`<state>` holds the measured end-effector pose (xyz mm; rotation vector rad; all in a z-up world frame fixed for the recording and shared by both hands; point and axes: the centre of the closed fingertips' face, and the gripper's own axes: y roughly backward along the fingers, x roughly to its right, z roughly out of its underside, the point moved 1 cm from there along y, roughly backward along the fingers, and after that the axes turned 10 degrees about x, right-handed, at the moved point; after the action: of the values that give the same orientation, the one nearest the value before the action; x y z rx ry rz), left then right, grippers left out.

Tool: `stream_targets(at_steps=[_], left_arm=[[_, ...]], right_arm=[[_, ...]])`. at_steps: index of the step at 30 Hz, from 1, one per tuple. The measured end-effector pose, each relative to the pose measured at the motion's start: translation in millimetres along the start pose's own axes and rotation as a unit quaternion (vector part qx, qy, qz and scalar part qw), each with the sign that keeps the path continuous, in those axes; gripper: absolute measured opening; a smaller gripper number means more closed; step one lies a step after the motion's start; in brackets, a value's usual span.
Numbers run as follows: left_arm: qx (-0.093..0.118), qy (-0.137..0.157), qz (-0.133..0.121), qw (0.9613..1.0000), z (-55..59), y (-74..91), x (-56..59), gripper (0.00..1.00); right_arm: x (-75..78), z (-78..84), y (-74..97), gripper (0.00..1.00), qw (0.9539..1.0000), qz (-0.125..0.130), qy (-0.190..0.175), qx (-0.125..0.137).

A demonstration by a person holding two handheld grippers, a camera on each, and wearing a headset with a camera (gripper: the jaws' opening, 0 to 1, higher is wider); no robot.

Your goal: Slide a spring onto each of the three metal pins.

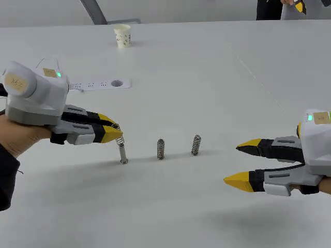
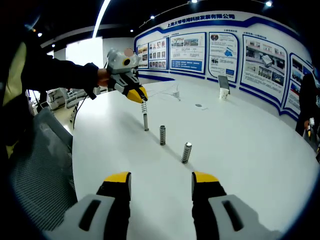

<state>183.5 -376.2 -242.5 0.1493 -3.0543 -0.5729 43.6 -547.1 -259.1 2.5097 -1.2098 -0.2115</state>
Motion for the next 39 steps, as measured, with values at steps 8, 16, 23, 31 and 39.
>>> stream_targets(at_steps=[8,16,23,31,39], left_arm=[[-0.009,-0.002,0.004,1.0000,2.8,-2.9,0.9,0.10],[-0.014,0.002,0.004,0.9999,6.7,-2.4,-0.2,0.10],[-0.017,0.002,0.005,0.9998,10.0,-4.9,-0.1,0.10],[-0.022,0.004,0.007,0.9997,17.1,-8.5,-2.4,0.10],[-0.022,0.006,0.006,0.9997,25.0,-11.4,-2.4,0.10]], right_arm=[[-0.7,1.7,1.0,0.50,1.0000,0.001,-0.004,-0.001],[-0.9,1.8,0.0,0.50,1.0000,0.001,-0.005,0.000],[-0.9,2.9,0.1,0.50,1.0000,0.002,-0.007,0.000],[0.3,5.2,1.3,0.50,0.9999,0.005,-0.010,-0.001],[-1.1,6.7,0.6,0.50,0.9999,0.005,-0.013,-0.001]])
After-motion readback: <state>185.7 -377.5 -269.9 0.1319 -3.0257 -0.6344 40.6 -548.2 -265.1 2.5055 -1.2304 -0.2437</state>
